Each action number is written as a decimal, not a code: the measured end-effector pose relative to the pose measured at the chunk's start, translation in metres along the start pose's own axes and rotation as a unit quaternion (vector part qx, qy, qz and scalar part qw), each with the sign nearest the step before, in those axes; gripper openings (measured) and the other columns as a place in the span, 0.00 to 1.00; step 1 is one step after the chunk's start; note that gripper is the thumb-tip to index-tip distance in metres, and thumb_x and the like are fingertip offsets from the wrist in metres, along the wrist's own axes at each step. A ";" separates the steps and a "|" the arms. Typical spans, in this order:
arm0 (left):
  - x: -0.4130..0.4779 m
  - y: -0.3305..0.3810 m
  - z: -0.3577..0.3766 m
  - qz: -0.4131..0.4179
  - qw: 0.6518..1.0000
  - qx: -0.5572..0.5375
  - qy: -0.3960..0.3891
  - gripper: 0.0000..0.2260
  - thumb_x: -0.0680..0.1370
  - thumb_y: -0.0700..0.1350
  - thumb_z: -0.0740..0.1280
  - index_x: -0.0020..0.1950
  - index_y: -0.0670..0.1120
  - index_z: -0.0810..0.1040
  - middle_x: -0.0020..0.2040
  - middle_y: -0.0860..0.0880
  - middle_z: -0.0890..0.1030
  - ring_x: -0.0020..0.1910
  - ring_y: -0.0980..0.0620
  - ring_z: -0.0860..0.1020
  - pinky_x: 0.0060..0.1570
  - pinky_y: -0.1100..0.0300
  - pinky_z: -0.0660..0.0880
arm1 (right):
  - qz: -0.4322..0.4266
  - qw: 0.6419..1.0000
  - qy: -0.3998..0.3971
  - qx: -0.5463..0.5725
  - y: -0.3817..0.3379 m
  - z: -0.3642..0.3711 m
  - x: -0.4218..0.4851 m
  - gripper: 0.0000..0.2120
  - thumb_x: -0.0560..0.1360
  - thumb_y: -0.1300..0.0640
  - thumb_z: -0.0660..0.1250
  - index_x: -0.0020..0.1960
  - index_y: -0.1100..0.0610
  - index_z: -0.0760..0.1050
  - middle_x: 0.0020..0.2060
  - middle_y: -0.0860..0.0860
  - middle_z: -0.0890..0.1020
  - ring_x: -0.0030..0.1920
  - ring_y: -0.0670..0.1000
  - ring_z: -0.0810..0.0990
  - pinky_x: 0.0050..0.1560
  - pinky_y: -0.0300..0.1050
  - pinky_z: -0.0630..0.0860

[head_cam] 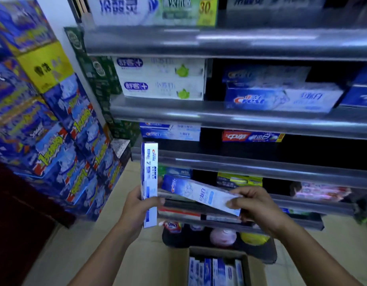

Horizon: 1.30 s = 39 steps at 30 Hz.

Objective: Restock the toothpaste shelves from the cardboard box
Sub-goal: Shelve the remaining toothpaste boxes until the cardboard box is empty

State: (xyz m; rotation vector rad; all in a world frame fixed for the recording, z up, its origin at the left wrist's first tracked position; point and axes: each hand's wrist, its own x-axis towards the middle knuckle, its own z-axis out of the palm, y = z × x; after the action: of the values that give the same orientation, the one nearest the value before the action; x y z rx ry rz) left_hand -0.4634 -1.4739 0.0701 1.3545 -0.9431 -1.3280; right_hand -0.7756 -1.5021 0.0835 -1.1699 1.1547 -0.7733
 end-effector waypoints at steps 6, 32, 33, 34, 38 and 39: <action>0.010 0.024 -0.032 0.061 0.998 0.019 -0.011 0.25 0.58 0.46 0.77 0.54 0.44 0.79 0.32 0.53 0.76 0.30 0.53 0.72 0.34 0.57 0.69 | -0.086 0.996 0.036 -0.002 -0.033 0.026 0.008 0.09 0.68 0.65 0.79 0.47 0.57 0.86 0.38 0.52 0.85 0.36 0.49 0.81 0.38 0.42 0.78; 0.101 0.056 -0.070 0.191 0.954 0.231 0.003 0.21 0.68 0.38 0.74 0.52 0.61 0.75 0.49 0.61 0.84 0.47 0.64 0.81 0.45 0.62 0.79 | -0.198 0.901 0.348 -0.169 -0.062 0.103 0.112 0.21 0.73 0.55 0.77 0.65 0.52 0.80 0.49 0.44 0.83 0.47 0.44 0.81 0.50 0.40 0.78; 0.104 0.055 -0.070 0.190 0.952 0.238 0.008 0.20 0.69 0.38 0.75 0.51 0.59 0.75 0.48 0.60 0.83 0.46 0.66 0.81 0.43 0.63 0.77 | -0.195 0.896 0.353 -0.185 -0.062 0.103 0.114 0.18 0.74 0.55 0.76 0.63 0.52 0.81 0.50 0.45 0.83 0.49 0.46 0.82 0.51 0.42 0.79; 0.107 0.054 -0.071 0.189 0.950 0.247 0.012 0.19 0.69 0.39 0.75 0.51 0.58 0.74 0.47 0.60 0.83 0.44 0.67 0.81 0.40 0.65 0.76 | -0.188 0.893 0.354 -0.205 -0.062 0.102 0.116 0.15 0.75 0.55 0.75 0.62 0.52 0.82 0.50 0.47 0.84 0.49 0.48 0.82 0.51 0.45 0.80; 0.109 0.040 -0.074 0.196 0.944 0.264 0.013 0.19 0.68 0.39 0.76 0.49 0.58 0.74 0.44 0.65 0.82 0.43 0.67 0.80 0.32 0.75 0.72 | -0.118 0.887 0.319 -0.311 -0.061 0.099 0.117 0.14 0.77 0.54 0.71 0.62 0.50 0.82 0.37 0.47 0.83 0.33 0.51 0.81 0.41 0.51 0.82; 0.109 0.038 -0.074 0.201 0.944 0.262 0.011 0.20 0.68 0.38 0.76 0.49 0.60 0.75 0.45 0.66 0.82 0.43 0.67 0.80 0.33 0.76 0.72 | -0.110 0.887 0.315 -0.319 -0.061 0.098 0.117 0.14 0.77 0.53 0.70 0.62 0.49 0.81 0.36 0.48 0.83 0.33 0.52 0.81 0.41 0.52 0.82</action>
State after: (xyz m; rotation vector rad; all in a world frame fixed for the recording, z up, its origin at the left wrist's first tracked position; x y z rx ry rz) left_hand -0.3750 -1.5786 0.0768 1.4530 -1.5380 -0.7719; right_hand -0.6443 -1.5977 0.1080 -1.6765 1.9395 -1.0281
